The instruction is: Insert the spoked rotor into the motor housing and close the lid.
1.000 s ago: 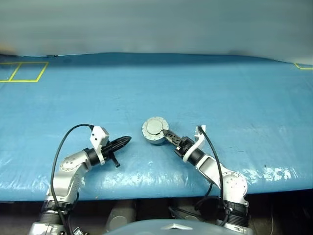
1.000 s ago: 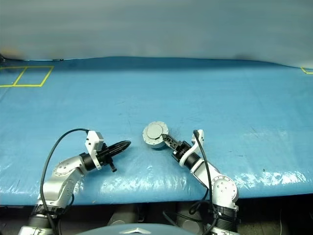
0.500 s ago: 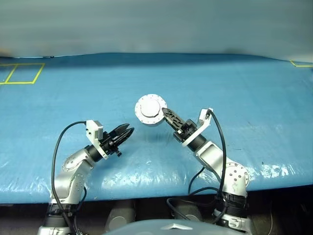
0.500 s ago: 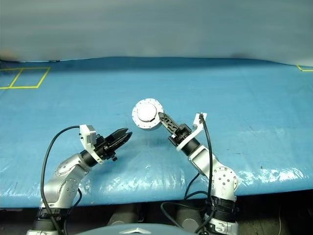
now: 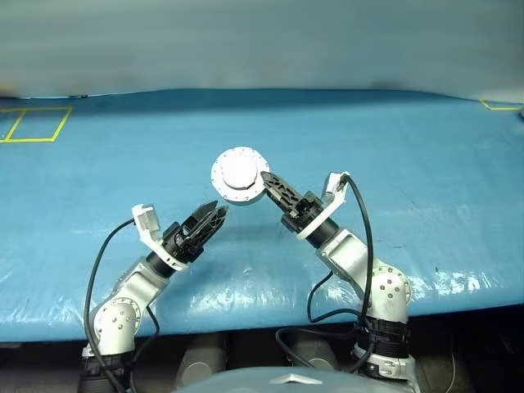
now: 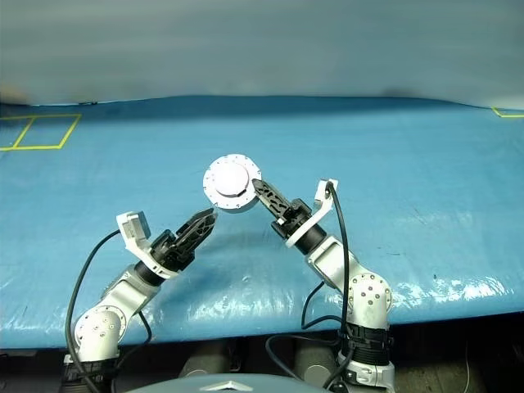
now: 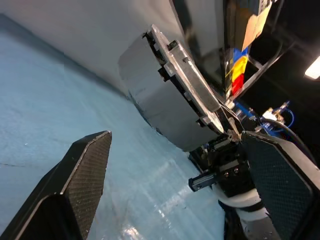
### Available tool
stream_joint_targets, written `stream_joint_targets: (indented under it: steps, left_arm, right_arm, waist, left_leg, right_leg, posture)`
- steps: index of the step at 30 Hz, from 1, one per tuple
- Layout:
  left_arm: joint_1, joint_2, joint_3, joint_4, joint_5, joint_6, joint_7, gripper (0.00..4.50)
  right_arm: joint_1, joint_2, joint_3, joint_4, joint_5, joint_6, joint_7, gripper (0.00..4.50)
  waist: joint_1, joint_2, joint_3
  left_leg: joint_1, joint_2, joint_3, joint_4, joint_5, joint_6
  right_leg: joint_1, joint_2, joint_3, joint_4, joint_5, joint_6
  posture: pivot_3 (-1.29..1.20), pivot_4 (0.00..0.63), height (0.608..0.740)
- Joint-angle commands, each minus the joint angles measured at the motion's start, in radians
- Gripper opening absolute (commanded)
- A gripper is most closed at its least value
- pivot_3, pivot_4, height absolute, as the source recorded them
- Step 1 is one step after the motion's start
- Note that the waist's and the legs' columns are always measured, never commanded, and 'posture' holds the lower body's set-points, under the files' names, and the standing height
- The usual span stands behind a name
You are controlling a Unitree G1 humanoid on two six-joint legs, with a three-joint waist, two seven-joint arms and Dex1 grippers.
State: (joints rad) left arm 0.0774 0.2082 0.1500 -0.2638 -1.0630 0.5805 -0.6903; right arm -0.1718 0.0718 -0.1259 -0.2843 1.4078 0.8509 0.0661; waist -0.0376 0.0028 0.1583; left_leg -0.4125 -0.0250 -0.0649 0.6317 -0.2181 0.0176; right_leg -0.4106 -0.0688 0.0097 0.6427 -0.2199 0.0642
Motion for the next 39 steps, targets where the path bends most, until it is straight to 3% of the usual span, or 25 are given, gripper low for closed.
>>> stream_joint_targets:
  steps: [1, 8, 18, 28, 31, 35, 39]
  left_arm:
    - [-0.011, -0.059, 0.01, -0.014, -0.098, 0.031, 0.043, 4.47]
    - [-0.023, -0.148, 0.015, -0.02, -0.164, 0.023, 0.058, 4.47]
    - [-0.12, -0.289, -0.007, 0.091, -0.154, 0.005, 0.089, 4.47]
    - [-0.196, -0.323, -0.003, 0.167, -0.167, -0.007, 0.115, 4.47]
    - [-0.194, -0.336, 0.012, 0.175, -0.171, -0.028, 0.145, 3.87]
    - [-0.193, -0.316, -0.008, 0.168, -0.138, -0.033, 0.172, 2.7]
    - [-0.183, -0.304, -0.026, 0.165, -0.131, -0.036, 0.151, 2.61]
  right_arm:
    - [-0.034, -0.003, 0.019, -0.072, 0.057, -0.013, 0.018, 1.35]
    - [-0.035, -0.034, 0.04, -0.078, 0.062, -0.015, 0.003, 1.35]
    - [-0.046, -0.058, 0.052, -0.063, 0.073, -0.013, -0.015, 1.35]
    - [-0.04, -0.077, 0.065, -0.07, 0.065, -0.02, -0.031, 1.35]
    - [-0.037, -0.078, 0.065, -0.072, 0.066, -0.023, -0.034, 1.35]
    - [-0.036, -0.077, 0.065, -0.071, 0.066, -0.025, -0.035, 1.35]
    - [-0.042, -0.074, 0.072, -0.061, 0.064, -0.028, -0.039, 1.35]
  waist:
    - [0.001, 0.0, 0.0]
    - [0.001, -0.001, 0.0]
    - [0.002, -0.003, 0.002]
    - [0.002, -0.004, 0.003]
    - [0.002, -0.004, 0.003]
    - [0.003, -0.005, 0.003]
    - [0.002, -0.005, 0.003]
  left_leg:
    - [0.0, 0.0, 0.0, 0.0, 0.0, 0.0]
    - [0.0, 0.0, 0.001, 0.0, 0.0, 0.0]
    - [-0.002, -0.001, 0.002, 0.005, 0.0, 0.0]
    - [-0.003, 0.0, 0.003, 0.013, 0.0, 0.001]
    - [-0.003, 0.0, 0.003, 0.014, 0.0, 0.001]
    - [-0.003, 0.0, 0.003, 0.014, 0.0, 0.001]
    - [-0.003, 0.0, 0.003, 0.014, 0.0, 0.001]
  right_leg:
    - [0.0, 0.0, 0.0, 0.0, 0.0, 0.0]
    - [0.0, 0.0, 0.001, 0.0, 0.0, 0.0]
    - [0.0, 0.002, 0.001, 0.0, 0.0, -0.001]
    - [0.001, 0.007, 0.002, 0.0, 0.001, -0.002]
    - [0.002, 0.007, 0.003, 0.0, 0.001, -0.002]
    - [0.002, 0.007, 0.003, 0.0, 0.002, -0.002]
    - [0.002, 0.007, 0.003, 0.0, 0.002, -0.002]
  posture:
    - [0.0, 0.15, 0.74]
    - [0.0, 0.15, 0.74]
    - [0.0, 0.15, 0.74]
    - [0.0, 0.15, 0.74]
    - [0.0, 0.15, 0.74]
    - [0.0, 0.15, 0.74]
    - [0.0, 0.15, 0.74]
